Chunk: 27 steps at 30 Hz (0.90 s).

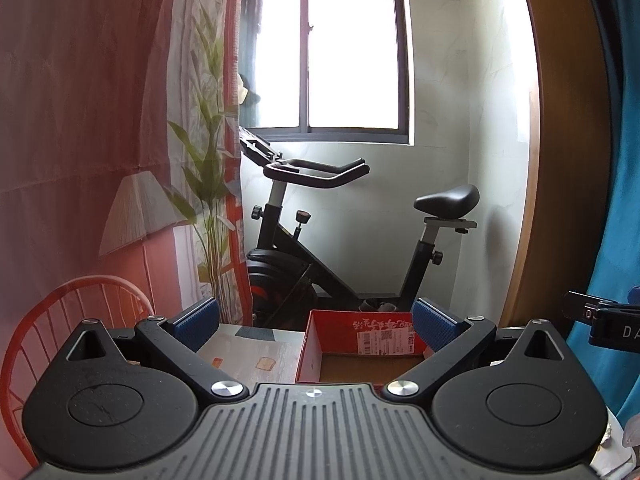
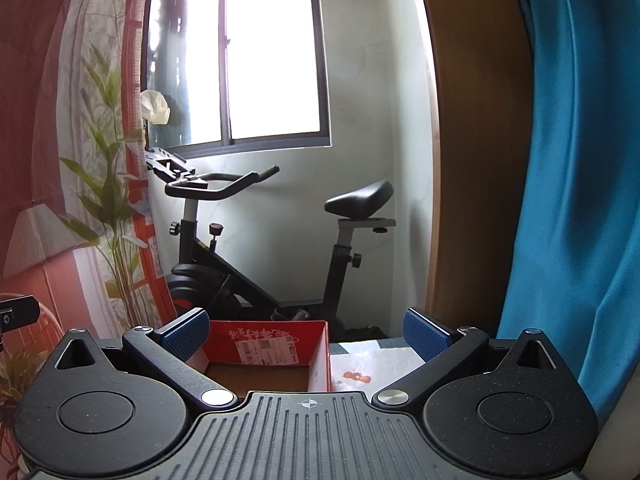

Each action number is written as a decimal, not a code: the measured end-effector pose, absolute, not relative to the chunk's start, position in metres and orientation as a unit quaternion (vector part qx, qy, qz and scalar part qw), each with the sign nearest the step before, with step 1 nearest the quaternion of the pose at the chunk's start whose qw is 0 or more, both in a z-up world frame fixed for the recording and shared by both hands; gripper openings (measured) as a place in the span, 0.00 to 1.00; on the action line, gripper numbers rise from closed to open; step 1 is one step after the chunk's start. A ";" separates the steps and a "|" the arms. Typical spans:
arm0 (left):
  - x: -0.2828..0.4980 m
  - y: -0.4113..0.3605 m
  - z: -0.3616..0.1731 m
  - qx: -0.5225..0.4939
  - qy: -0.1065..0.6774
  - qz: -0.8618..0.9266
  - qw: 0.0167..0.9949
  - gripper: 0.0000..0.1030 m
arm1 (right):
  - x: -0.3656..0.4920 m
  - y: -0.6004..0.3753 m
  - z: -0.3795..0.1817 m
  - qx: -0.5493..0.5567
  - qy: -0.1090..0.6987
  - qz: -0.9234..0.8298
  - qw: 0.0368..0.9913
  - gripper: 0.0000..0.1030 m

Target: Organize soft objects

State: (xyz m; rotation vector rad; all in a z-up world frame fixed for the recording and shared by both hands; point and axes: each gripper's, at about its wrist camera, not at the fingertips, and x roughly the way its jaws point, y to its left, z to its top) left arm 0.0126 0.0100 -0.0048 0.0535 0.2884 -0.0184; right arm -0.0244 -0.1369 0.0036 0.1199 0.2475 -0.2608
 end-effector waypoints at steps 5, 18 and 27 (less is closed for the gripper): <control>0.022 0.014 -0.018 0.032 0.161 -0.001 0.986 1.00 | -0.017 -0.129 -0.010 0.038 0.127 -0.130 0.983 1.00; 0.063 0.058 -0.111 0.006 0.257 0.015 0.966 1.00 | 0.019 -0.119 -0.107 0.034 0.179 -0.110 0.977 1.00; 0.074 0.080 -0.185 -0.035 0.308 0.021 0.950 1.00 | 0.017 -0.110 -0.192 0.038 0.183 -0.092 0.978 1.00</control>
